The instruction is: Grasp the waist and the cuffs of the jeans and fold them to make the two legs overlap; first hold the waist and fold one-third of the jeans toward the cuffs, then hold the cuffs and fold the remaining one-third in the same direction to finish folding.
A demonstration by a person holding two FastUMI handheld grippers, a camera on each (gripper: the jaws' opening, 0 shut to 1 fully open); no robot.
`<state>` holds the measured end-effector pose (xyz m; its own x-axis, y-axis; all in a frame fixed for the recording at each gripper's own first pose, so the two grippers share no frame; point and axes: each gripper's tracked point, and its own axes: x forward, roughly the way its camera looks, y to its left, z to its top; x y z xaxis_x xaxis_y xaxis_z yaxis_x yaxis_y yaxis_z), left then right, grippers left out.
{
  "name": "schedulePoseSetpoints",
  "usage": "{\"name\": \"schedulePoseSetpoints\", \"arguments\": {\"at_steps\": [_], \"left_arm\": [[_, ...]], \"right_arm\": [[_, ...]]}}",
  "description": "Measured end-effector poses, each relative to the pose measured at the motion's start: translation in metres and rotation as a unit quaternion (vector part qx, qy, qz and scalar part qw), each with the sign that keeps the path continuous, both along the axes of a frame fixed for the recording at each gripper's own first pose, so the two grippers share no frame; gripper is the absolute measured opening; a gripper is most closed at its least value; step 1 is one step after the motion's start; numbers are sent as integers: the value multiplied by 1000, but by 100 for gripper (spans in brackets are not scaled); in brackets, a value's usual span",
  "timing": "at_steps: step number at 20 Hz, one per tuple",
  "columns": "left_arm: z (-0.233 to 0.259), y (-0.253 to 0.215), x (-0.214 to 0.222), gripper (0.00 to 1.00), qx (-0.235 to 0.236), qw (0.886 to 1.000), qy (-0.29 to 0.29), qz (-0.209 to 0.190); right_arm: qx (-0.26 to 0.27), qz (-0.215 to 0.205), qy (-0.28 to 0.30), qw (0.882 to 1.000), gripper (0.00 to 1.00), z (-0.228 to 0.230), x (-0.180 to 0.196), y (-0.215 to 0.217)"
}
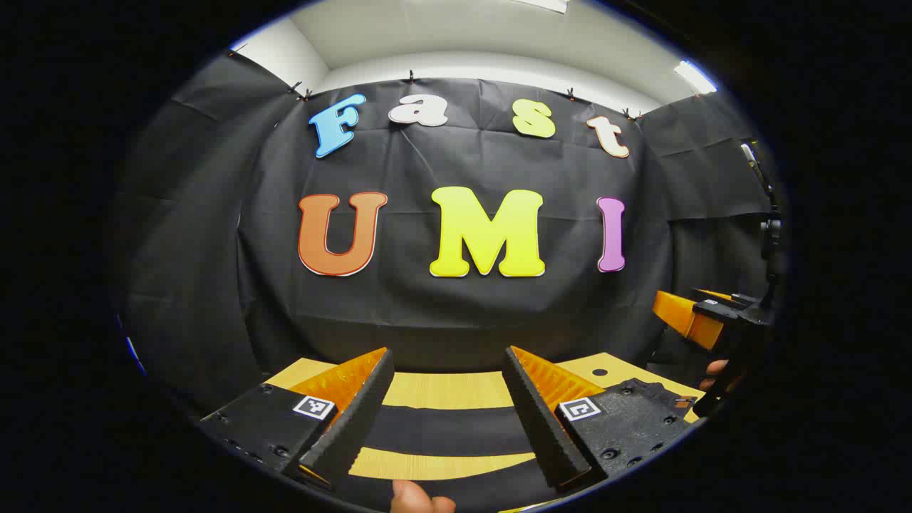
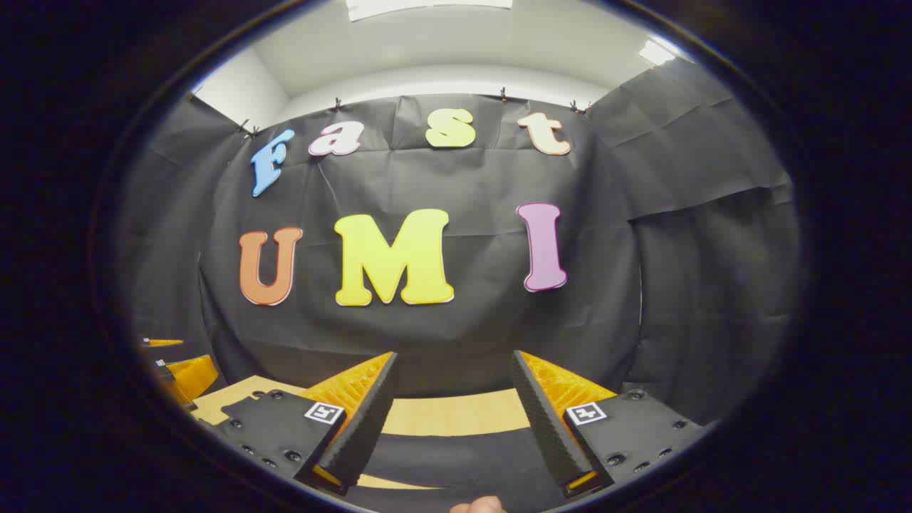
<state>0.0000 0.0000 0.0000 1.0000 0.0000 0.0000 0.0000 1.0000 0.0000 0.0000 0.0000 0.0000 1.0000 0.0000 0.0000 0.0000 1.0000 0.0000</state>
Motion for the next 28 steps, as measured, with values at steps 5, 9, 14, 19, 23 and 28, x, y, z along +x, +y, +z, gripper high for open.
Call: {"name": "schedulePoseSetpoints", "arguments": {"at_steps": [5, 9, 14, 19, 23, 28], "left_arm": [[2, 15, 13, 99, 1, 1000, 1, 9], [-1, 21, 15, 99, -3, 1000, 5, 16], [0, 28, 13, 99, -1, 1000, 5, 26], [-2, 35, 7, 99, 0, 999, 8, 36], [-4, 38, 2, 99, 1, 999, 13, 41], [-4, 47, -3, 99, -1, 999, 13, 50]], "right_arm": [[-16, 19, 2, 1000, 97, -6, -3, 20], [-22, 35, 4, 999, 97, -8, -2, 34], [-23, 50, 7, 998, 97, -10, -1, 44], [-26, 63, 11, 998, 97, -13, -3, 53], [-31, 71, 10, 997, 98, -14, -7, 57], [-31, 81, 12, 996, 97, -15, -6, 65]]}}
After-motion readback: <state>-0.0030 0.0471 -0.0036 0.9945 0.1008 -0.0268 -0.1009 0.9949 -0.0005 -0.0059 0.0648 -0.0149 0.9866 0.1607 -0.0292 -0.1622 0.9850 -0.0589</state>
